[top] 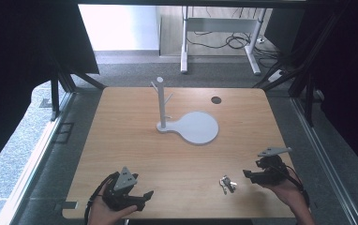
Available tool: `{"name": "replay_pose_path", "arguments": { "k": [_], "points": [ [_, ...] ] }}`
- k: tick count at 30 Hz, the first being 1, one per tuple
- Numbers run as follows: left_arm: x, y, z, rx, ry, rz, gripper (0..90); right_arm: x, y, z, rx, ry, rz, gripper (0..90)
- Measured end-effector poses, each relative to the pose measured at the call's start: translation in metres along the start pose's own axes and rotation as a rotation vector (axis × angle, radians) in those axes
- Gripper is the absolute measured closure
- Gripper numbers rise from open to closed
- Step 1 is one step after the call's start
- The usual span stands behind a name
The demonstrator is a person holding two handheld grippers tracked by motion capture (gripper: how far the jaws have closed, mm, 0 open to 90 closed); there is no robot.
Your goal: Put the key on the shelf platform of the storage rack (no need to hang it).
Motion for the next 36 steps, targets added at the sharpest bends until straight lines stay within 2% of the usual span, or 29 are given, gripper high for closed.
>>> {"name": "replay_pose_path", "arguments": {
  "k": [11,19,31,36],
  "points": [
    [-0.001,-0.001,0.003,-0.005,0.002,-0.003,22.5,0.017,-0.012,-0.005,0.069,-0.018,0.029,34.8],
    [0.002,-0.001,0.003,-0.008,0.001,0.002,22.4,0.023,-0.017,-0.010,0.110,-0.028,0.048,35.1],
    [0.003,0.000,0.005,-0.014,-0.001,0.009,22.5,0.037,-0.011,-0.030,0.200,-0.053,0.053,35.9],
    [0.003,-0.001,0.005,-0.015,0.001,0.009,22.5,0.042,-0.009,-0.038,0.220,-0.058,0.059,36.1]
  ]
}}
Point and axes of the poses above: each handheld gripper's, and its own axes: z roughly backward along the jaws, y roughly out of its underside, x roughly to its left, the point moved 7 cm from there along -z, roughly forward along the jaws, and after that the axes turned 11 degrees about -y, right-handed, at the moved point
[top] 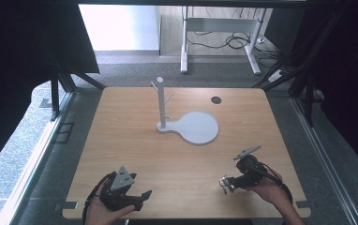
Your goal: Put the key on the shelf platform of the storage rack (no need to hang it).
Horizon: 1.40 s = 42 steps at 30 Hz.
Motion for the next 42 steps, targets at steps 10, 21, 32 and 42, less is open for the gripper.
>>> {"name": "replay_pose_path", "arguments": {
  "k": [10,21,32,42],
  "points": [
    [-0.001,0.000,-0.001,0.002,0.001,-0.002,22.4,0.006,0.000,-0.021,0.060,-0.003,0.004,36.1],
    [-0.002,0.000,-0.001,0.004,0.004,-0.007,22.4,0.011,0.001,-0.035,0.094,0.001,0.004,35.5],
    [-0.001,0.000,-0.001,0.003,0.003,-0.005,22.4,0.014,0.000,-0.042,0.118,0.001,0.008,35.7],
    [-0.002,0.000,-0.001,0.002,0.002,-0.007,22.4,0.011,0.003,-0.038,0.114,-0.002,-0.006,51.2]
  ]
}}
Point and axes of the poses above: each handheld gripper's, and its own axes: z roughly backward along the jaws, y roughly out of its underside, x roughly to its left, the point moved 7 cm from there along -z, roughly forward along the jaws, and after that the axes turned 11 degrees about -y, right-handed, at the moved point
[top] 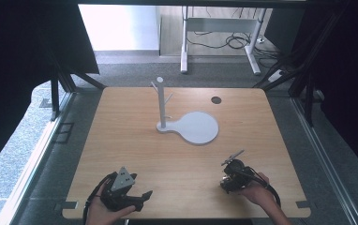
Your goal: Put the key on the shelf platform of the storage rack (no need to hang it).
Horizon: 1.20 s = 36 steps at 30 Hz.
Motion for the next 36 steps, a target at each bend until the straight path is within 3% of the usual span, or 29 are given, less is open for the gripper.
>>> {"name": "replay_pose_path", "arguments": {
  "k": [7,17,25,36],
  "points": [
    [0.000,0.000,0.000,0.000,-0.001,-0.002,22.4,-0.004,0.000,0.003,-0.002,-0.004,-0.009,65.8],
    [0.000,0.000,0.000,0.001,-0.003,0.000,22.4,-0.004,0.001,0.003,0.012,-0.007,0.004,66.8],
    [0.001,0.000,0.000,0.000,-0.005,0.001,22.4,-0.002,0.002,0.005,0.022,-0.037,0.012,67.2],
    [0.000,0.000,0.000,-0.001,-0.005,0.001,22.4,-0.003,0.001,0.021,0.015,-0.044,0.024,69.1]
  ]
}}
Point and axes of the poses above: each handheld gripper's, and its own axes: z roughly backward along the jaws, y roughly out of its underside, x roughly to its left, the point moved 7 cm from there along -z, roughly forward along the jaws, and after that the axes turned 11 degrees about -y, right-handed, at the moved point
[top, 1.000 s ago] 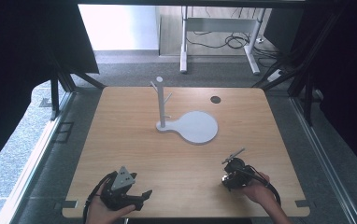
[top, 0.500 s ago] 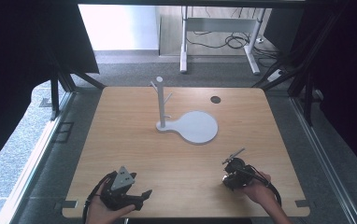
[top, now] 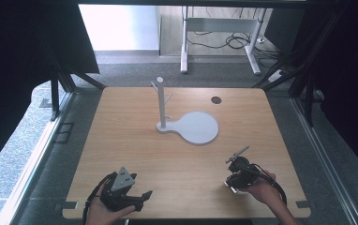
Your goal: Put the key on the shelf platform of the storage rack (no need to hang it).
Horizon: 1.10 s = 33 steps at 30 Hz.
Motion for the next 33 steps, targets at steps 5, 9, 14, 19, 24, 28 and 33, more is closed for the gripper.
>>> {"name": "replay_pose_path", "arguments": {
  "k": [5,9,14,19,24,28,33],
  "points": [
    [-0.001,0.000,-0.001,0.002,0.002,-0.004,22.4,0.000,-0.002,0.010,-0.009,0.012,0.007,69.2],
    [0.000,0.000,0.000,0.000,0.001,-0.002,22.4,-0.001,-0.003,0.015,-0.013,0.015,0.010,69.2],
    [0.000,0.000,0.000,0.001,0.002,-0.006,22.4,-0.002,-0.006,0.026,-0.030,0.027,0.013,69.2],
    [-0.001,-0.001,-0.001,-0.001,0.004,-0.003,22.4,-0.001,-0.010,0.037,-0.036,0.044,0.020,69.2],
    [-0.001,0.000,-0.001,-0.001,0.004,-0.001,22.4,-0.001,-0.015,0.048,-0.046,0.058,0.031,69.2],
    [0.000,0.000,-0.001,-0.001,0.006,-0.002,22.3,-0.001,-0.020,0.055,-0.051,0.072,0.035,69.2],
    [-0.001,-0.001,0.000,-0.005,0.006,-0.002,22.3,-0.003,-0.024,0.060,-0.063,0.076,0.033,69.3]
  ]
}}
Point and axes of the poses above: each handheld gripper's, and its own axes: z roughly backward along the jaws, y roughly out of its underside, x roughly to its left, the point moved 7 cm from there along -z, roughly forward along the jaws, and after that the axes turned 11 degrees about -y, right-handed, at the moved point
